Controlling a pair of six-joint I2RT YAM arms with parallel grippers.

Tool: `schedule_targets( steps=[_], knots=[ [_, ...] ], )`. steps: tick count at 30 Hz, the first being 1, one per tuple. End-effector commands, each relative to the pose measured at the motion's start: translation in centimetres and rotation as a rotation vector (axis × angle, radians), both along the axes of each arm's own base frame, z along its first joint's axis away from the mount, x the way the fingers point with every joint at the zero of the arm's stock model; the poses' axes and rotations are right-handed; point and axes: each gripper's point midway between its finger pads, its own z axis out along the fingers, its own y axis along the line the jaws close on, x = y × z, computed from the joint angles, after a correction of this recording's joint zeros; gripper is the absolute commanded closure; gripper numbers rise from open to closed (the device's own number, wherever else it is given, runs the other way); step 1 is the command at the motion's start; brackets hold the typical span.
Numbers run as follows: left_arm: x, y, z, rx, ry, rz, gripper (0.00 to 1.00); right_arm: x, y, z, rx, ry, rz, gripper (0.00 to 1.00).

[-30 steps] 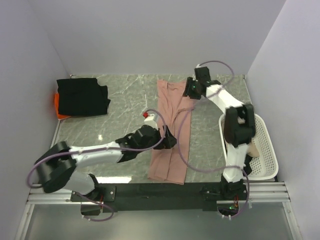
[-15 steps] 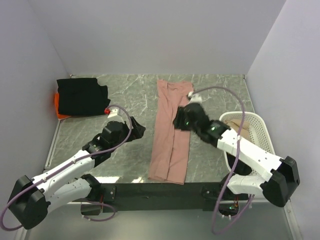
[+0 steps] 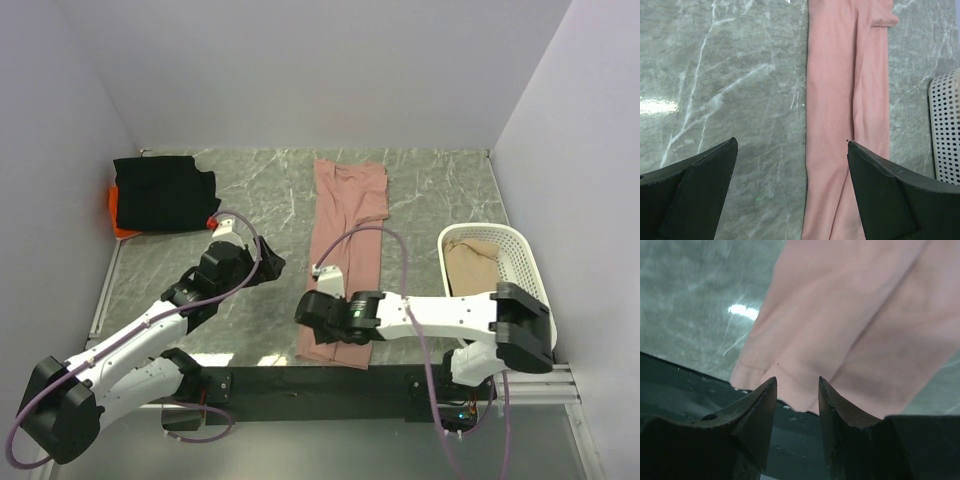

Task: Fold and stack the t-shirts
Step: Fold the tshirt

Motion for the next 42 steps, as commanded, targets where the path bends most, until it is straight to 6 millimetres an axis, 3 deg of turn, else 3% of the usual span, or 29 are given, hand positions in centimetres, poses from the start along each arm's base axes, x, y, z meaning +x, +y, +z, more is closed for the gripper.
schedule_targets(
  steps=[1,8,21,30,34,42],
  knots=[
    [-0.2,0.2,0.1,0.002,-0.015,-0.022,0.02,-0.9,2.4,0.5,0.027,0.009,-0.022,0.54],
    [-0.4,0.8,-0.4,0.013,-0.006,-0.019,0.02,-2.4,4.7,-1.4,0.009,0.068,0.024,0.54],
    [-0.2,1.4,0.1,0.010,-0.021,-0.012,0.02,-3.3,3.6,-4.6,-0.116,0.110,0.012,0.54],
    [-0.1,1.7,0.2,0.009,-0.022,0.000,0.02,-2.9,2.1,-3.8,-0.167,0.071,-0.024,0.70],
    [-0.1,1.7,0.0,0.011,-0.014,-0.001,0.02,-3.0,1.6,-3.4,-0.137,0.067,-0.046,1.00],
    [-0.2,1.9,-0.2,0.022,-0.011,0.000,0.02,-4.0,-2.4,-3.7,-0.089,0.084,-0.180,1.00]
  ],
)
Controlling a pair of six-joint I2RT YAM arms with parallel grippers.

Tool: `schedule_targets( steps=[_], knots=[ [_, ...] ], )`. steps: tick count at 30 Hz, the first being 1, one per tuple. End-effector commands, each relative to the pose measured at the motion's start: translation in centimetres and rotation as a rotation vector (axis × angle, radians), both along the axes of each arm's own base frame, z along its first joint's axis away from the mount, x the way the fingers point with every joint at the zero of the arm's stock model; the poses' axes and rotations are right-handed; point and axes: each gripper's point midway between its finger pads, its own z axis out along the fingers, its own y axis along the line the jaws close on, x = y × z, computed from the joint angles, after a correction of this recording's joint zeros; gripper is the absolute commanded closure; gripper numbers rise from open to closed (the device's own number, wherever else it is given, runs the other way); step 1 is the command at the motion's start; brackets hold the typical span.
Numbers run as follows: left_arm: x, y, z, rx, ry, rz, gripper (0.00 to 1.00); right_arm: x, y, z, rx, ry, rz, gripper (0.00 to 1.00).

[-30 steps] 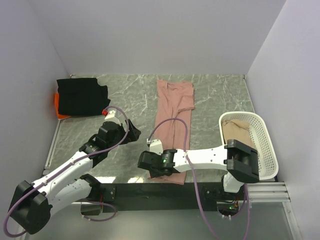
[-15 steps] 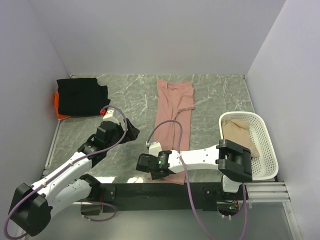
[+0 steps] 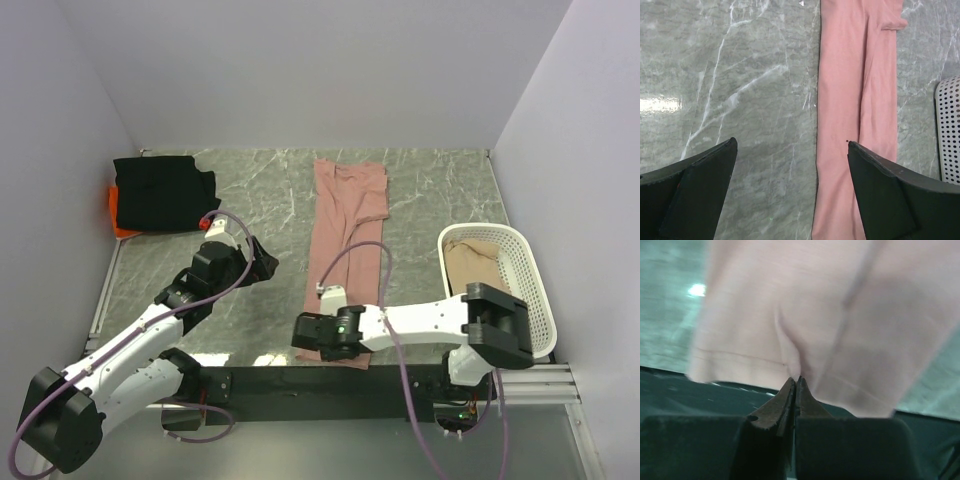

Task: Fold and stack the t-shirts
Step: Fold the tshirt

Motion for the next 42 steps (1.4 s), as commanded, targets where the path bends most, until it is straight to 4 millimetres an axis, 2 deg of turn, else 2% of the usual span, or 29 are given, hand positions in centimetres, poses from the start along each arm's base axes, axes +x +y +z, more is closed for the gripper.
schedule_targets(
  steps=[1,7,21,23,24,26,27,30,31,33,38,42],
  knots=[
    [-0.2,0.2,0.1,0.014,-0.012,-0.019,0.02,-0.3,-1.8,0.7,0.054,-0.023,-0.117,1.00],
    [-0.2,-0.1,-0.2,0.016,-0.007,-0.031,0.02,-1.4,-3.1,0.1,0.141,0.010,-0.203,1.00],
    [-0.5,-0.2,-1.2,0.026,0.021,-0.046,0.02,-2.5,-6.2,-1.1,0.172,0.044,-0.309,0.99],
    [-0.7,0.0,-1.7,0.035,0.030,-0.041,0.02,-2.4,-6.4,-0.6,0.189,0.034,-0.313,0.93],
    [-0.8,0.0,-2.0,0.030,0.035,-0.044,0.03,-2.3,-6.5,-0.5,0.194,0.028,-0.315,0.81],
    [-1.7,-0.5,-2.9,0.015,0.059,-0.078,0.04,-2.0,-6.7,0.4,0.213,0.012,-0.314,0.69],
    [-2.2,-0.5,-3.6,0.008,0.073,-0.084,0.04,-1.9,-6.9,0.6,0.216,0.007,-0.320,0.58],
    [-3.5,-1.3,-4.5,-0.008,0.096,-0.111,0.05,-1.6,-7.8,1.2,0.216,-0.013,-0.337,0.47],
    [-4.5,-2.0,-5.1,-0.004,0.111,-0.143,0.05,-1.7,-8.0,1.4,0.225,-0.013,-0.341,0.46],
    [-5.3,-2.6,-5.3,-0.017,0.119,-0.138,0.05,-1.8,-8.6,0.8,0.227,-0.005,-0.358,0.43],
    [-8.6,-5.8,-6.0,-0.040,0.164,-0.214,0.05,-2.2,-9.6,-0.3,0.264,0.014,-0.382,0.43],
    [-10.6,-7.4,-7.0,-0.039,0.204,-0.257,0.06,-2.1,-9.4,-0.4,0.280,0.008,-0.371,0.42]
  ],
)
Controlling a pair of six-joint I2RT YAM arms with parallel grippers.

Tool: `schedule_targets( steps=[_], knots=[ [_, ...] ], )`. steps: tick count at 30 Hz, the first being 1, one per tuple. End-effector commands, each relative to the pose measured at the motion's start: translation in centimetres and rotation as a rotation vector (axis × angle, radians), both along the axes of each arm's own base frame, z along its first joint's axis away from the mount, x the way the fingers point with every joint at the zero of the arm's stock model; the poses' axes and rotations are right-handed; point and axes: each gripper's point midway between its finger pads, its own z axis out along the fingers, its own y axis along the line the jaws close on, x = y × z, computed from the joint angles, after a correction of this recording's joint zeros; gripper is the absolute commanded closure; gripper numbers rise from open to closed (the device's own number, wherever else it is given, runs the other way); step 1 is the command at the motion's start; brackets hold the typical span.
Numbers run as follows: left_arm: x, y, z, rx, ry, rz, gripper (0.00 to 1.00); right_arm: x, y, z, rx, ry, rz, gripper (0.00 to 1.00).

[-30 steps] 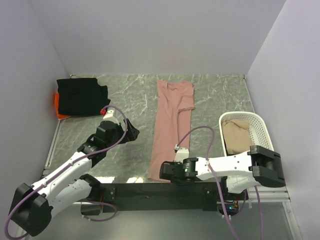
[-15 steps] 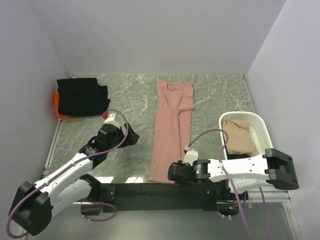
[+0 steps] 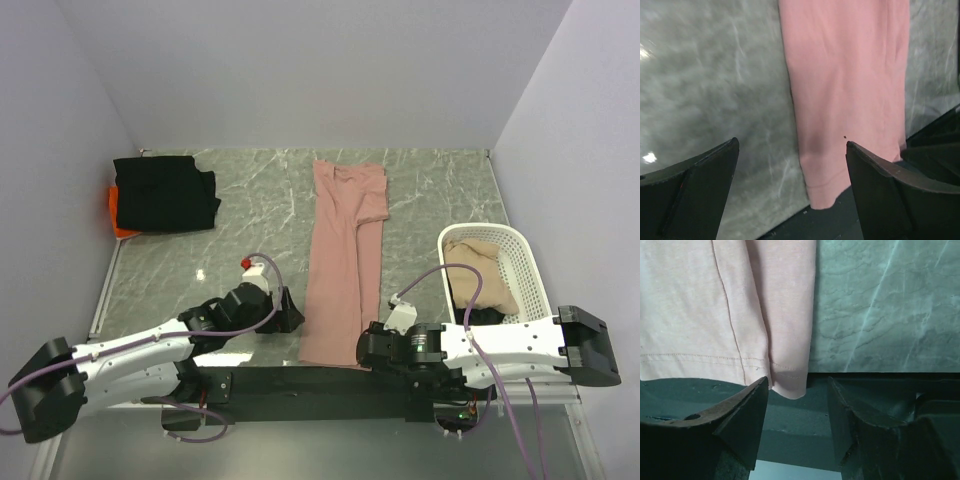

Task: Fold and stack the t-shirts
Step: Fold the tshirt

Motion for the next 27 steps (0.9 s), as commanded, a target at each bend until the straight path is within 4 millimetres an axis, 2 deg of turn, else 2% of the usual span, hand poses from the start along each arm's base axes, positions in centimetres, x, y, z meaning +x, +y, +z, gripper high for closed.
schedule_targets(
  steps=[1,4,10,18,22,27],
  knots=[
    [-1.2,-1.5,-0.4,-0.029,0.024,0.011,0.06,0.6,0.4,0.3,0.029,-0.036,-0.025,0.42],
    [-2.7,-2.2,-1.4,-0.005,0.056,-0.006,0.06,0.5,0.6,-0.3,0.020,-0.026,-0.014,0.42],
    [-5.4,-2.2,-3.4,0.051,0.120,-0.017,0.09,0.3,1.5,-1.1,0.034,-0.018,0.010,0.42],
    [-6.5,-2.2,-3.7,0.086,0.137,0.001,0.25,0.1,1.4,-1.7,0.021,-0.008,0.019,0.41],
    [-7.4,-1.7,-4.8,0.132,0.158,0.002,0.34,0.1,1.2,-1.5,0.019,-0.008,0.016,0.42],
    [-8.4,-1.7,-5.1,0.146,0.175,0.002,0.41,0.1,0.8,-1.6,0.018,-0.006,0.009,0.42]
  ],
)
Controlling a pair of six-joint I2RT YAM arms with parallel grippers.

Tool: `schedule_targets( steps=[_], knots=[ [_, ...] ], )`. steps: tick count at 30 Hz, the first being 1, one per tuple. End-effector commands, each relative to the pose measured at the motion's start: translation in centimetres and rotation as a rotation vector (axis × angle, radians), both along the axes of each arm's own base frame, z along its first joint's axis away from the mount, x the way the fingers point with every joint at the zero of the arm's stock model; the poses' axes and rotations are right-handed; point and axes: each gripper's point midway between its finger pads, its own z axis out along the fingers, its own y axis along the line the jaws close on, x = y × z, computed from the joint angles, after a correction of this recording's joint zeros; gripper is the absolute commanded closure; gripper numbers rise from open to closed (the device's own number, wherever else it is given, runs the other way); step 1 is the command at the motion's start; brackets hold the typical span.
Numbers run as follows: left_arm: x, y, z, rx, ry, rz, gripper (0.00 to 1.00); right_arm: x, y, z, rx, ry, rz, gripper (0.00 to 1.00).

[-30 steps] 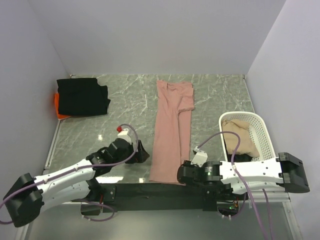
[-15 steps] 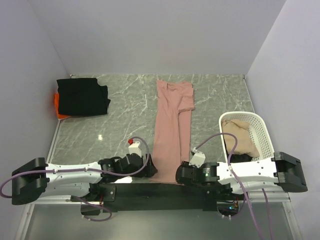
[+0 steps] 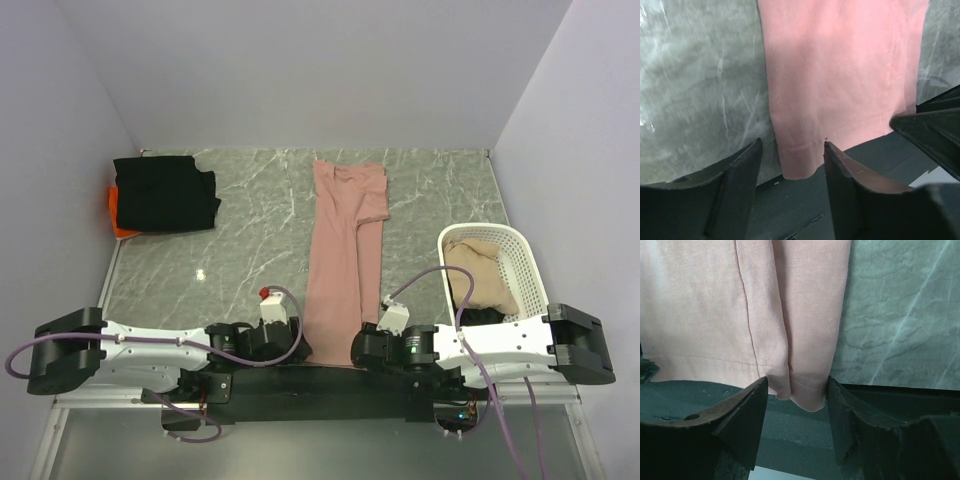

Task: Fold and stack the t-shirts
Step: Fold the tshirt

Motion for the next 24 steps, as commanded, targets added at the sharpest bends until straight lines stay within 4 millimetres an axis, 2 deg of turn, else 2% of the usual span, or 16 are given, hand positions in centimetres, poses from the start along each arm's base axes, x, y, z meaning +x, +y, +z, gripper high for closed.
schedule_targets(
  steps=[1,6,12,13,15,18,19,20,21,22,24],
  knots=[
    [-1.3,2.1,-2.2,0.118,0.050,0.018,0.43,-0.1,-1.0,-0.6,-0.019,0.004,-0.014,0.42],
    [-2.0,2.0,-2.3,0.119,0.059,0.016,0.51,-0.1,-1.0,-0.6,-0.019,0.003,-0.012,0.42],
    [-2.2,1.7,-2.5,0.142,0.058,0.007,0.69,-0.1,-0.9,-0.7,-0.030,0.003,-0.006,0.45],
    [-2.2,1.6,-2.6,0.143,0.057,0.001,0.74,-0.1,-0.9,-0.7,-0.031,0.002,-0.004,0.48],
    [-2.3,1.4,-2.5,0.142,0.054,-0.007,0.78,-0.1,-0.9,-0.7,-0.034,0.004,-0.003,0.52],
    [-2.4,1.1,-2.4,0.137,0.048,-0.019,0.88,-0.1,-1.0,-0.7,-0.043,0.003,0.001,0.65],
    [-2.5,1.0,-2.4,0.136,0.049,-0.025,0.96,-0.2,-1.0,-0.6,-0.043,0.005,0.005,0.76],
    [-2.6,0.8,-2.3,0.130,0.048,-0.029,0.99,-0.2,-1.0,-0.6,-0.047,0.003,0.013,0.81],
    [-2.8,0.7,-2.2,0.126,0.053,-0.041,0.99,-0.2,-1.1,-0.5,-0.051,0.002,0.018,0.87],
    [-3.0,0.7,-2.2,0.125,0.053,-0.051,0.99,-0.1,-1.1,-0.3,-0.055,-0.001,0.023,0.98],
    [-3.6,0.5,-2.2,0.119,0.061,-0.074,1.00,-0.3,-1.0,0.1,-0.059,-0.002,0.048,1.00]
  ],
)
